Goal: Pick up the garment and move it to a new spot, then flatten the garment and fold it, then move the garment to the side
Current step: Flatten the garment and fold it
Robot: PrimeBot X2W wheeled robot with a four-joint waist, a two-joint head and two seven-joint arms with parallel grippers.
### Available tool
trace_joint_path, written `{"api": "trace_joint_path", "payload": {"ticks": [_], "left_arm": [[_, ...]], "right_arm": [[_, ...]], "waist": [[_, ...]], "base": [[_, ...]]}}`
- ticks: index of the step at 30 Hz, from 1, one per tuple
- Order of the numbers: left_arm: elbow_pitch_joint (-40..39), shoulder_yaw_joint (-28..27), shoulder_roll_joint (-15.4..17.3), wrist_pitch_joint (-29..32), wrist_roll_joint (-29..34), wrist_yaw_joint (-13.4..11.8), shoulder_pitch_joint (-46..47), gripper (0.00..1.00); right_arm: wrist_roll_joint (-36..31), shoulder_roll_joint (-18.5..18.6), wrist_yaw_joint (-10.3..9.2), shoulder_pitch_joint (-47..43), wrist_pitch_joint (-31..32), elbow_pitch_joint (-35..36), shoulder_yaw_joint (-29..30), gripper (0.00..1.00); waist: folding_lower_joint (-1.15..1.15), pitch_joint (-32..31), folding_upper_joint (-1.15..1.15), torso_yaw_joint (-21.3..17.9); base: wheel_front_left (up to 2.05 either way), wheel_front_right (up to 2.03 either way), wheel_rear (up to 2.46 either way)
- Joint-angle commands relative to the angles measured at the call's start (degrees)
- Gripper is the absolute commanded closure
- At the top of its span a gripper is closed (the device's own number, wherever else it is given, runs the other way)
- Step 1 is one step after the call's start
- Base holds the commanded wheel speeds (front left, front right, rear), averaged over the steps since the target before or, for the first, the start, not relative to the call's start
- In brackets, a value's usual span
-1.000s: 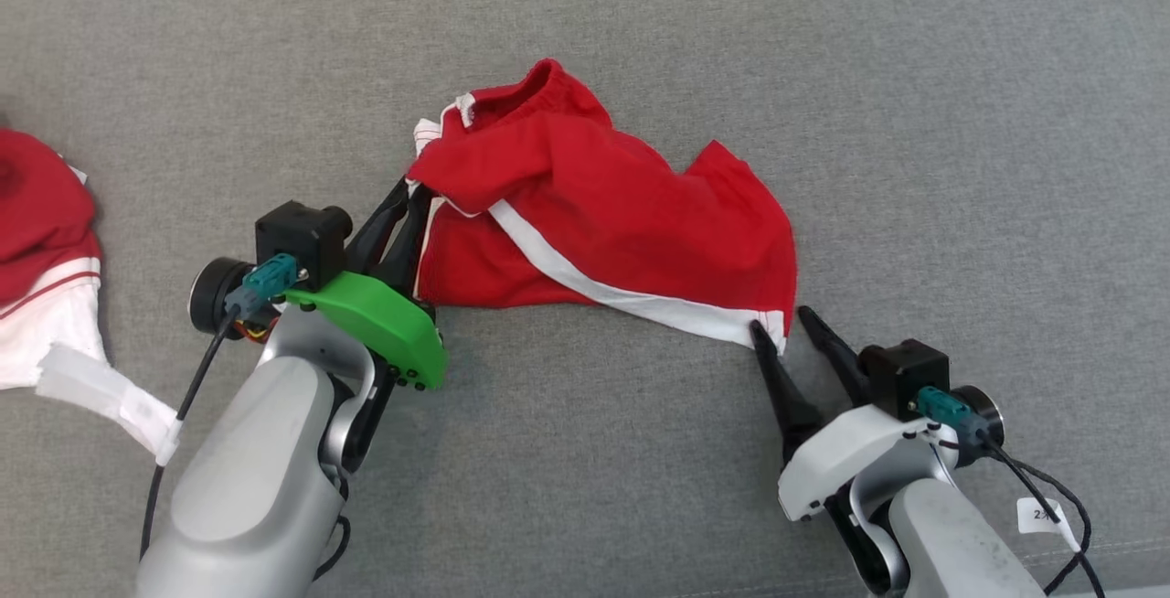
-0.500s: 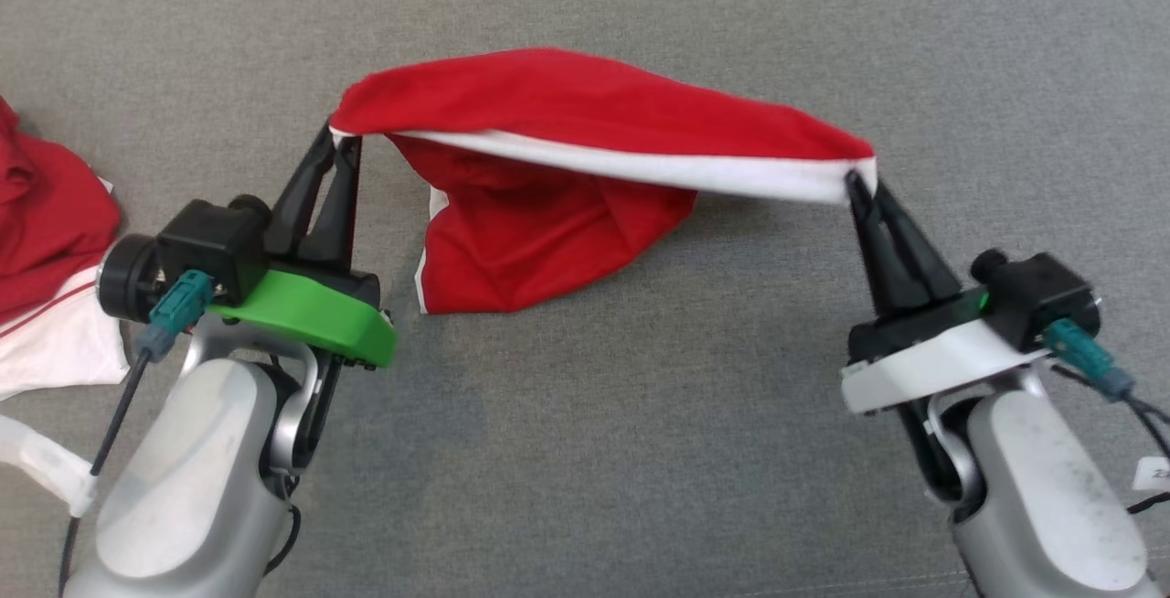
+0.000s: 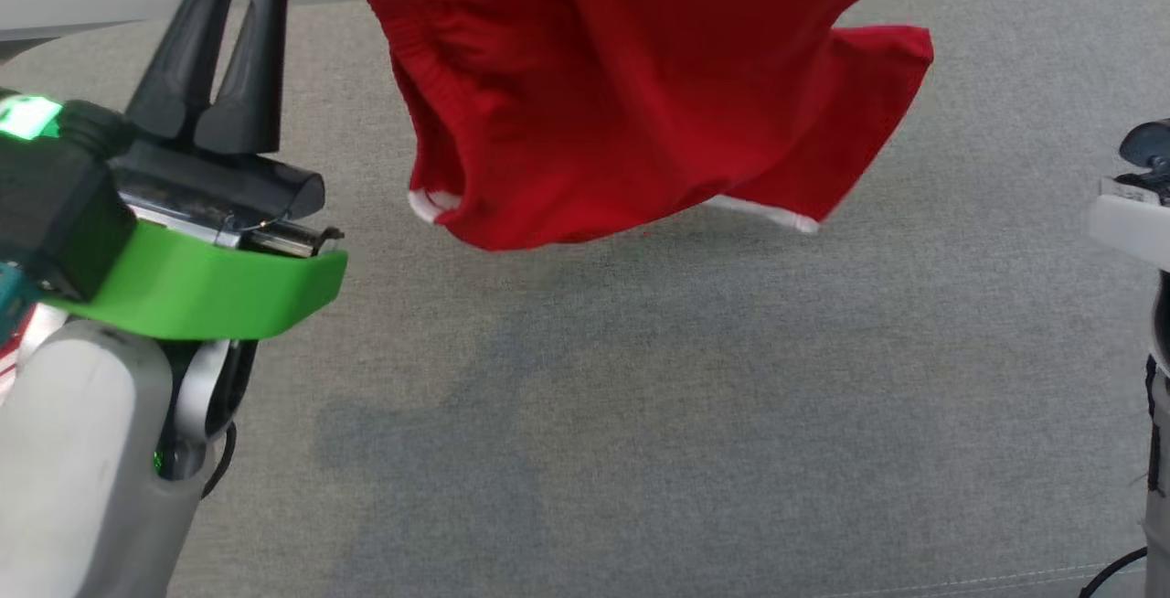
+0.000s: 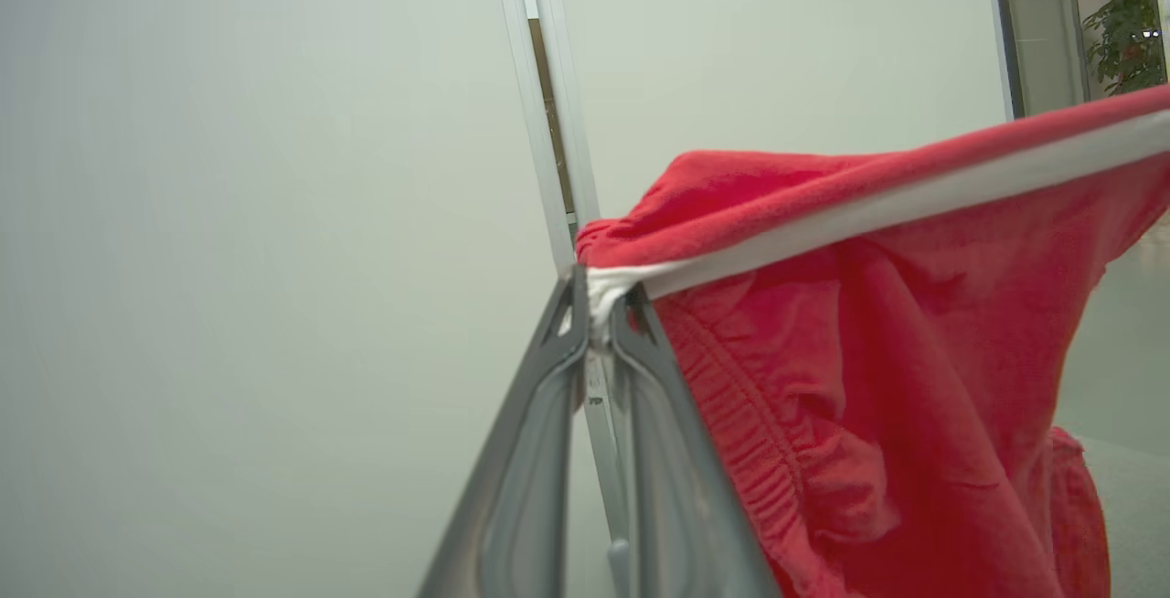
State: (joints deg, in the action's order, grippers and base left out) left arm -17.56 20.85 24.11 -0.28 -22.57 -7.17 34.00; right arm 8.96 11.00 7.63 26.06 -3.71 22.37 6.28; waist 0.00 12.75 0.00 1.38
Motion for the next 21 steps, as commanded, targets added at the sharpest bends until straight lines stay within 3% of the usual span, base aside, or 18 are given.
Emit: {"api": "trace_joint_path", "payload": {"ticks": [1,7,12,16,21], "left_arm": [[-0.74,-0.97,0.74,0.8,0.03,-1.1,0.79,1.0],[-1.16,-0.97,-0.07,3.08,-2.2,-0.81,2.3,1.0],[5.81,-1.48,-2.52,2.48,-6.74,1.48,6.28,1.0],[17.39,-1.95,-7.28,0.72,-11.63,4.36,13.57,1.0],[36.34,-2.39,-12.48,-6.28,-11.77,7.68,26.93,1.0]], "right_arm": [[0.23,0.16,-0.26,0.64,0.93,0.57,1.25,1.0],[1.93,0.97,-0.26,2.5,3.38,-0.3,1.39,1.0],[4.0,2.24,-0.27,6.63,4.18,-4.79,0.83,1.0],[5.19,4.06,-0.27,12.97,4.02,-10.47,0.31,1.0],[6.28,5.02,-0.27,25.06,2.46,-20.92,-1.82,1.0]], "waist": [[0.0,-0.22,0.0,0.19],[0.0,0.69,0.0,-0.13],[0.0,3.3,0.0,-0.33],[0.0,6.43,0.0,0.35],[0.0,8.98,0.0,0.23]], "base": [[0.0,0.0,0.0],[0.0,0.0,0.0],[0.0,0.0,0.0],[0.0,0.0,0.0],[0.0,0.0,0.0]]}}
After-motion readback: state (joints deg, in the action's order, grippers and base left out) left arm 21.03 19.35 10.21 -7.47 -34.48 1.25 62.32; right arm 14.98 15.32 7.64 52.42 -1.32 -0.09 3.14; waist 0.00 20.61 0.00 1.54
